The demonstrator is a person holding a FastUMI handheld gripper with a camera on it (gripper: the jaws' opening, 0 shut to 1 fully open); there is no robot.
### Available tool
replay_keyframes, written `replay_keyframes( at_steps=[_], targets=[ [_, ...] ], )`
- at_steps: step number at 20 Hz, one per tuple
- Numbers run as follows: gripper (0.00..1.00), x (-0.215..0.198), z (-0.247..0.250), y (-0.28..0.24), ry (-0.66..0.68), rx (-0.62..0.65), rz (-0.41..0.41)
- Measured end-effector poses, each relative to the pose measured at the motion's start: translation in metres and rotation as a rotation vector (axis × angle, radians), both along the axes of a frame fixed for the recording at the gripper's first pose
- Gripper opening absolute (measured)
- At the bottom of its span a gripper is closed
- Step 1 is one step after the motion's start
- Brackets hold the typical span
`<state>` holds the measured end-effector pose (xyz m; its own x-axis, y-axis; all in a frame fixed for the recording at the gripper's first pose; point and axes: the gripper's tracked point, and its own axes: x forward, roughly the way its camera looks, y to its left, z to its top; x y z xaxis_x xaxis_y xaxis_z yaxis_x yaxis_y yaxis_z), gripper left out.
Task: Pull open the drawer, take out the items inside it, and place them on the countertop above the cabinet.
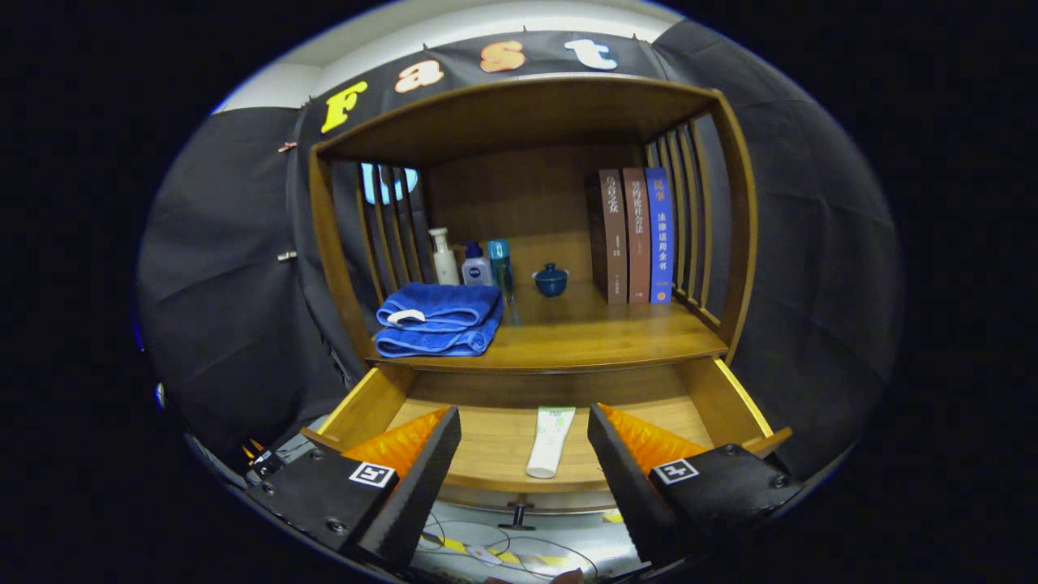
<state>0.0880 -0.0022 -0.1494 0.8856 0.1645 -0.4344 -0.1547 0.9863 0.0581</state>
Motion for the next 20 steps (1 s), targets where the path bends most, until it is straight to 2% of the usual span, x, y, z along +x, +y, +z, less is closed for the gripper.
replay_keyframes(
  at_steps=[5,8,12,19,20],
  targets=[
    [1.0,0.044,-0.035,0.005,0.288,-0.076,0.032],
    [1.0,0.062,-0.074,0.004,0.449,-0.13,0.022],
    [0.99,0.065,-0.126,0.006,0.668,-0.093,0.001],
    [0.98,0.079,-0.184,-0.012,0.773,-0.166,-0.092],
    [0.94,0.081,-0.189,-0.015,0.782,-0.171,-0.101]
  ],
)
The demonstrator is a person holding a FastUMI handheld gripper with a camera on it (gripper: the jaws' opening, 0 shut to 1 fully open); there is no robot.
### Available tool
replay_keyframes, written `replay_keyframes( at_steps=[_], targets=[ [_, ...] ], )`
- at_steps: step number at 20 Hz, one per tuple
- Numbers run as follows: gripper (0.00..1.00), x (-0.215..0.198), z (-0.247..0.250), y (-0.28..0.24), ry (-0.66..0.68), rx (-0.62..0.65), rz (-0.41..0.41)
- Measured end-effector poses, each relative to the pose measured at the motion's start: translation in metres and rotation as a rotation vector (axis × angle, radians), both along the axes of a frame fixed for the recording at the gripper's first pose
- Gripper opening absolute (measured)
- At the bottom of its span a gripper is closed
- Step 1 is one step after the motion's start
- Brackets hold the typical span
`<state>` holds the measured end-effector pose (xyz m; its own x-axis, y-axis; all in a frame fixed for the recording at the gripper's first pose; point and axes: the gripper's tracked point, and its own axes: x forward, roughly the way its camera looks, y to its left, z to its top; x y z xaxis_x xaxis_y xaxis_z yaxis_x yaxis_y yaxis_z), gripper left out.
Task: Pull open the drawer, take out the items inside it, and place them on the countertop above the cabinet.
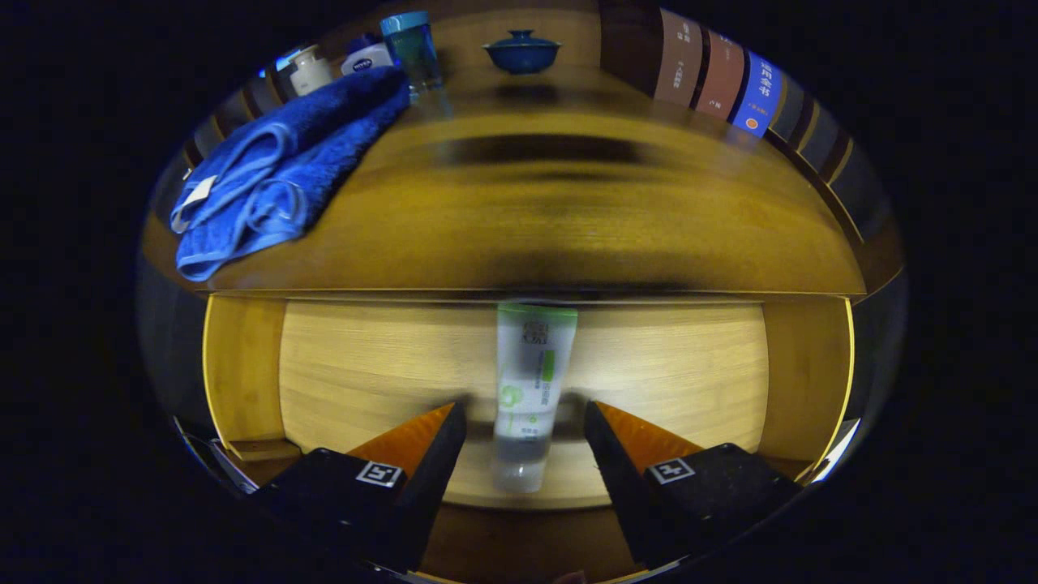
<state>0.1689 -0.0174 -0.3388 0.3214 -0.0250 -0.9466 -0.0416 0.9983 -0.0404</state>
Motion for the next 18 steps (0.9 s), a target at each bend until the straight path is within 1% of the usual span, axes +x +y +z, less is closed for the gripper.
replay_keyframes(
  at_steps=[2,3,4,6,7,9,10,11,15,18],
  targets=[
    [0.81,0.004,-0.011,-0.005,0.016,0.0,-0.028],
    [0.74,0.004,-0.014,-0.003,0.038,0.019,-0.036],
    [0.67,0.007,-0.015,-0.002,0.029,0.027,-0.034],
    [0.54,0.007,-0.016,-0.001,0.029,0.008,0.02],
    [0.47,-0.001,-0.012,0.0,0.043,0.016,0.027],
    [0.33,-0.015,-0.01,0.009,0.086,0.093,-0.023],
    [0.34,-0.022,-0.006,0.012,0.11,0.123,-0.053],
    [0.34,-0.026,-0.001,0.014,0.126,0.139,-0.061],
    [0.33,-0.035,0.028,0.01,0.109,0.149,-0.041],
    [0.34,-0.041,0.058,0.017,0.111,0.2,-0.04]
  ],
)
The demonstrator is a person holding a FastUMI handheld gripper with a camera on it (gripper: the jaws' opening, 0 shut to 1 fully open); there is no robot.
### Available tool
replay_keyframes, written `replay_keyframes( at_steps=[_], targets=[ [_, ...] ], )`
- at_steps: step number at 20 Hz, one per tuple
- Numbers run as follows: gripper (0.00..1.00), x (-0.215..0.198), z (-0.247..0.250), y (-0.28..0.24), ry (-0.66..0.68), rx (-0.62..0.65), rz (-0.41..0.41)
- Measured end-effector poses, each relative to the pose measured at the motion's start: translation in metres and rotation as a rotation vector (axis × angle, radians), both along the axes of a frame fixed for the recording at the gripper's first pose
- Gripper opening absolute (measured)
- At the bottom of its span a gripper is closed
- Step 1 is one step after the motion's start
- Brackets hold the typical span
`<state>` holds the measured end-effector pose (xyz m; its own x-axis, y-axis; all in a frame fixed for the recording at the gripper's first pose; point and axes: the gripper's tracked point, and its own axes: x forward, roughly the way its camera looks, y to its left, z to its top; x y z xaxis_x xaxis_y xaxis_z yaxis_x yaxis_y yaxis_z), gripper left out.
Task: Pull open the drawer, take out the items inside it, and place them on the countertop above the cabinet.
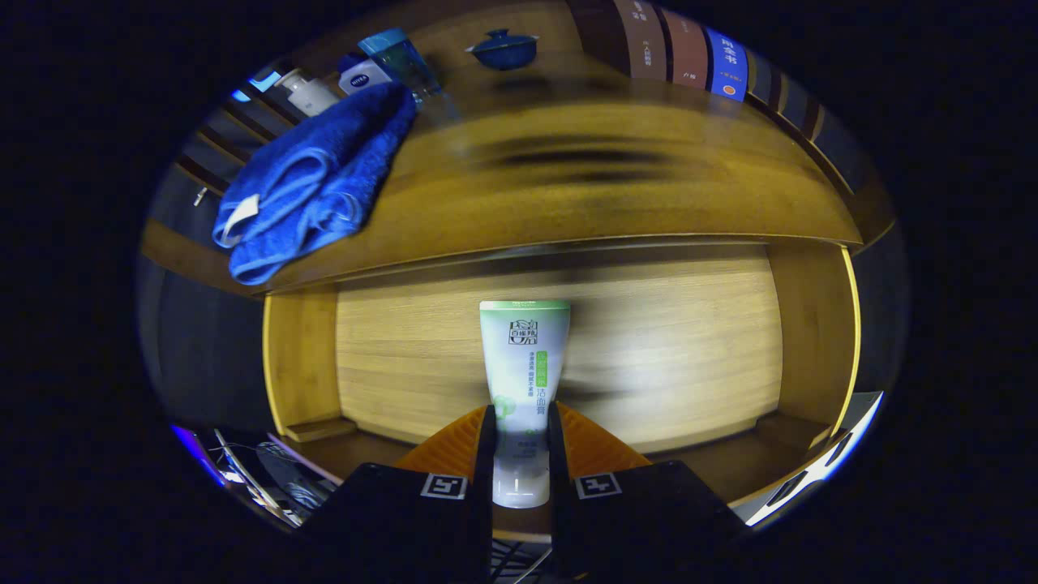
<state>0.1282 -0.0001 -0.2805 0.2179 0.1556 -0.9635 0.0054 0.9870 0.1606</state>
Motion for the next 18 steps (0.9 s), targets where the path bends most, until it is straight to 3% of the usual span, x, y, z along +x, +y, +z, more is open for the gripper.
replay_keyframes(
  at_steps=[7,10,18],
  targets=[
    [0.33,0.008,0.069,0.002,-0.048,0.028,0.025],
    [0.33,0.05,0.079,-0.005,-0.115,-0.025,0.006],
    [0.33,0.152,0.073,-0.008,-0.14,-0.123,-0.089]
  ],
)
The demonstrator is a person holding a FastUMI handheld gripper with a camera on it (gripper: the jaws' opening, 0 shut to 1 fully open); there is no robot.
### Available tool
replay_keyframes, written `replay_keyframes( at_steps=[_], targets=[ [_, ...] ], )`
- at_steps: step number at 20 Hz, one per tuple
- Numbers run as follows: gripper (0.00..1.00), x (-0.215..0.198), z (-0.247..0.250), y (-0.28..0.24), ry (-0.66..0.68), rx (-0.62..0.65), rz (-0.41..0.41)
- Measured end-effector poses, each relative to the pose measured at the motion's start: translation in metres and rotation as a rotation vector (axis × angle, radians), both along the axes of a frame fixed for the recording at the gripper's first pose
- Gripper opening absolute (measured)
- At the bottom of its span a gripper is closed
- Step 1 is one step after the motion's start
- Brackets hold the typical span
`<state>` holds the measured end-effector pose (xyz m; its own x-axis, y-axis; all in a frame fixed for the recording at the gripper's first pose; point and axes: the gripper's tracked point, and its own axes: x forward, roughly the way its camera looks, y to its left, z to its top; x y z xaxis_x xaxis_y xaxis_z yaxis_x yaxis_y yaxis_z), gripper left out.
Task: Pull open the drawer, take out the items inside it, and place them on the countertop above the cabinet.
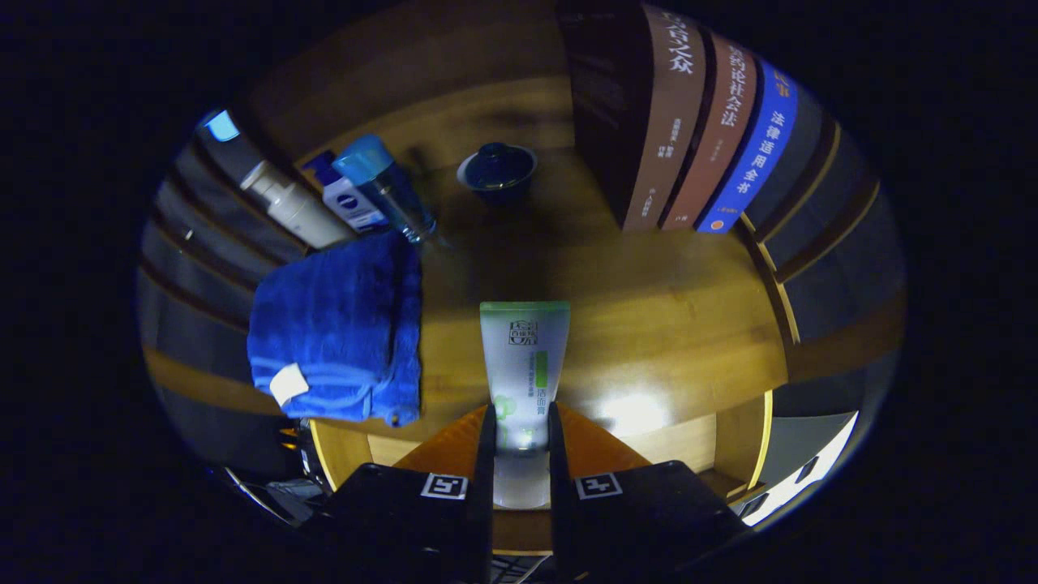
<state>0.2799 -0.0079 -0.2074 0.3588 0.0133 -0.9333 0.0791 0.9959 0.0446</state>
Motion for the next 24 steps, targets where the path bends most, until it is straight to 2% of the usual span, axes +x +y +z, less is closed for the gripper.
replay_keyframes(
  at_steps=[3,9,13,19,24],
  targets=[
    [0.33,0.025,-0.007,0.007,-0.01,-0.014,-0.01],
    [0.36,0.034,-0.026,0.007,0.03,-0.054,-0.008],
    [0.48,0.039,-0.019,0.012,-0.012,-0.034,0.021],
    [1.0,0.022,-0.007,0.017,-0.043,-0.036,0.096],
    [1.0,-0.009,0.029,0.027,-0.153,-0.014,0.207]
  ],
)
